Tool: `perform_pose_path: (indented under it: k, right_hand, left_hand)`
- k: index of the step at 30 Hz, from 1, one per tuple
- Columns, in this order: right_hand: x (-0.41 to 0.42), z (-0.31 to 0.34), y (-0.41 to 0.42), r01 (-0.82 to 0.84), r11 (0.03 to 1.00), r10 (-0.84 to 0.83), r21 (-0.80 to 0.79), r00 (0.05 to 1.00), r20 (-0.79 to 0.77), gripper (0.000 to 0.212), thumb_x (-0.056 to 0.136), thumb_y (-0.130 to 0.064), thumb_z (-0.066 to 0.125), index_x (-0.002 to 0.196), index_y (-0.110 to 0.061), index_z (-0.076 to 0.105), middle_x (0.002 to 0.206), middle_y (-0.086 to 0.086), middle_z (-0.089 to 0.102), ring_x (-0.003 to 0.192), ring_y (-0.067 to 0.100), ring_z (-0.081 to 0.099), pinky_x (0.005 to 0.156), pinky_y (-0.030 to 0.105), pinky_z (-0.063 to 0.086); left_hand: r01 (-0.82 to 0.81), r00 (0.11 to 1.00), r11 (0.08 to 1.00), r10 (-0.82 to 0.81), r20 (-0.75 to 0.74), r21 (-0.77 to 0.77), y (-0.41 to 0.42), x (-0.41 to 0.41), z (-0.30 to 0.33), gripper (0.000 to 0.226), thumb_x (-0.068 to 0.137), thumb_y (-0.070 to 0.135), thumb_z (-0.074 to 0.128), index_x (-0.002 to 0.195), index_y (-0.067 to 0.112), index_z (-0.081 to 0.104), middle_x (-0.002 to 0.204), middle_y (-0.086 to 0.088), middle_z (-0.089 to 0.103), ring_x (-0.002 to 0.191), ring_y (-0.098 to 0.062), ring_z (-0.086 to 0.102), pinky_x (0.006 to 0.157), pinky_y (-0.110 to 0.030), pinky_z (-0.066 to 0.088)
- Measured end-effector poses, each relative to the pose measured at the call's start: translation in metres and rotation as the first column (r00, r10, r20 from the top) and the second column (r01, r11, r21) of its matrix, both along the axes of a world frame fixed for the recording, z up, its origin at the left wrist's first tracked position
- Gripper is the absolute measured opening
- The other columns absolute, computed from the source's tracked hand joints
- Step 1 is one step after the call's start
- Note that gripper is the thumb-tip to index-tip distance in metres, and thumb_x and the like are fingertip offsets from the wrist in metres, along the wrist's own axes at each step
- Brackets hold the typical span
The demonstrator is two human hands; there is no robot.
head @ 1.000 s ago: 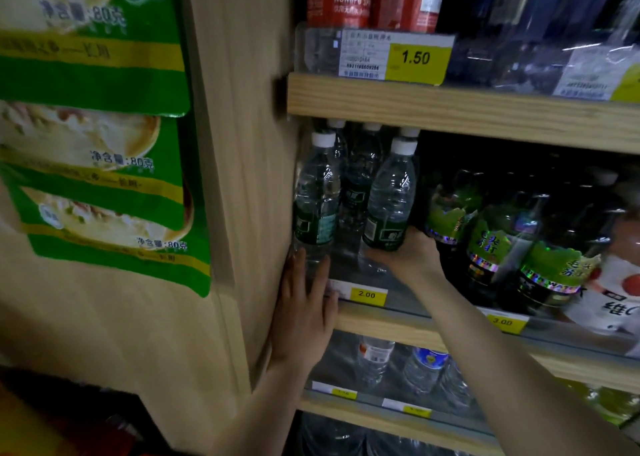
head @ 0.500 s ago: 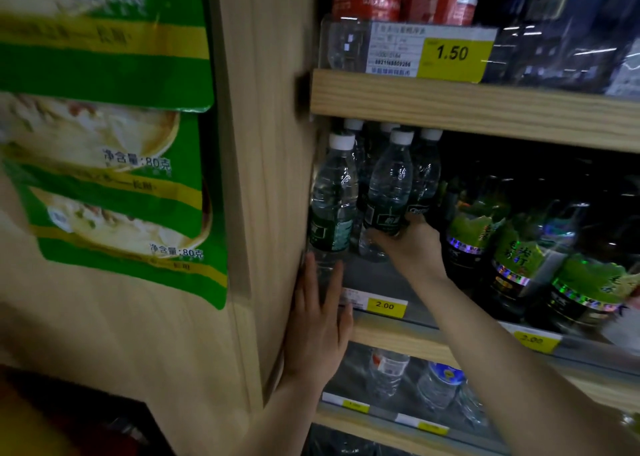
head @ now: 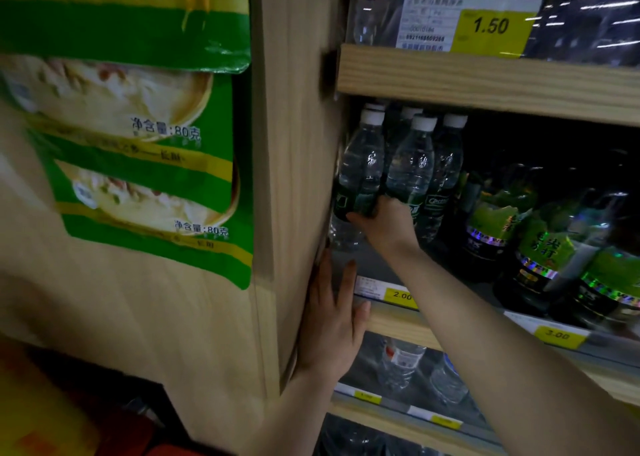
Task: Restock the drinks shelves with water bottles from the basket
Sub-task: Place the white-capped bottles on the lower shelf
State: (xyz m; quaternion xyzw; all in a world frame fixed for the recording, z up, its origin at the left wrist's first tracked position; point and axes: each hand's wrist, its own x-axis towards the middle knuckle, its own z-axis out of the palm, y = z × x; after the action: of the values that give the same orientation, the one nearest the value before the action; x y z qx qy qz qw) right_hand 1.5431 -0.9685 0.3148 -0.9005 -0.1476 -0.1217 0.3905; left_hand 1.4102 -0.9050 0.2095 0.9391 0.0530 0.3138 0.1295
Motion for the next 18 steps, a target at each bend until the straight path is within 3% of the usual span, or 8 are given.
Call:
perform_pose_path:
  k: [5,9,10,12,15,18]
  right_hand:
    - [0.004,-0.003,0.01,0.005,1.0,-0.005,-0.006,1.0,-0.017,0.042,0.078,-0.027,0.072,0.105,0.003,0.061,0.1,0.023,0.066,0.093,0.035,0.064,0.075,0.039,0.053]
    - [-0.012,-0.009,-0.02,0.034,0.997,-0.039,0.062,0.995,0.09,0.026,0.076,-0.026,0.073,0.086,-0.011,0.054,0.066,0.005,0.061,0.069,0.027,0.06,0.058,0.028,0.042]
    - [-0.015,-0.009,-0.032,0.073,0.993,-0.084,0.095,0.989,0.118,0.03,0.075,-0.026,0.075,0.086,-0.013,0.05,0.066,0.003,0.058,0.069,0.026,0.059,0.057,0.027,0.038]
    - [-0.014,-0.009,-0.051,0.155,0.977,-0.172,0.148,0.979,0.112,0.044,0.073,-0.027,0.078,0.094,-0.012,0.042,0.083,0.009,0.06,0.08,0.03,0.06,0.061,0.029,0.038]
    - [-0.002,-0.009,-0.056,0.215,0.968,-0.209,0.128,0.976,-0.058,0.066,0.07,-0.033,0.08,0.113,-0.001,0.041,0.118,0.02,0.056,0.108,0.036,0.056,0.079,0.038,0.045]
    - [0.003,-0.012,-0.05,0.179,0.983,-0.177,0.027,0.981,-0.078,0.064,0.074,-0.038,0.075,0.119,0.002,0.053,0.122,0.021,0.058,0.113,0.034,0.054,0.091,0.039,0.047]
  left_hand:
    - [-0.021,1.0,0.999,0.021,0.011,0.03,0.0,0.001,-0.002,0.051,0.092,0.04,0.037,0.134,0.013,0.046,0.146,-0.022,0.036,0.127,-0.033,0.046,0.105,-0.041,0.038]
    - [-0.046,0.999,0.998,0.046,-0.006,0.03,-0.002,0.001,0.0,0.052,0.09,0.04,0.037,0.133,0.013,0.048,0.147,-0.021,0.035,0.124,-0.033,0.049,0.102,-0.039,0.041]
    - [-0.052,0.999,0.998,0.052,-0.011,0.019,-0.003,0.0,0.001,0.051,0.09,0.04,0.037,0.132,0.013,0.049,0.146,-0.021,0.036,0.121,-0.033,0.051,0.1,-0.04,0.042]
    - [-0.057,0.998,0.998,0.057,-0.025,-0.002,-0.004,0.0,0.003,0.051,0.089,0.039,0.036,0.131,0.011,0.05,0.145,-0.022,0.038,0.118,-0.034,0.053,0.098,-0.041,0.044]
    - [-0.053,0.998,0.998,0.053,-0.025,-0.028,-0.005,0.001,0.003,0.052,0.089,0.038,0.035,0.131,0.011,0.05,0.144,-0.022,0.038,0.116,-0.035,0.055,0.096,-0.042,0.046]
    - [-0.042,0.999,0.999,0.042,-0.006,-0.034,-0.005,0.0,0.002,0.052,0.09,0.038,0.035,0.132,0.012,0.048,0.146,-0.021,0.037,0.116,-0.035,0.054,0.096,-0.042,0.046]
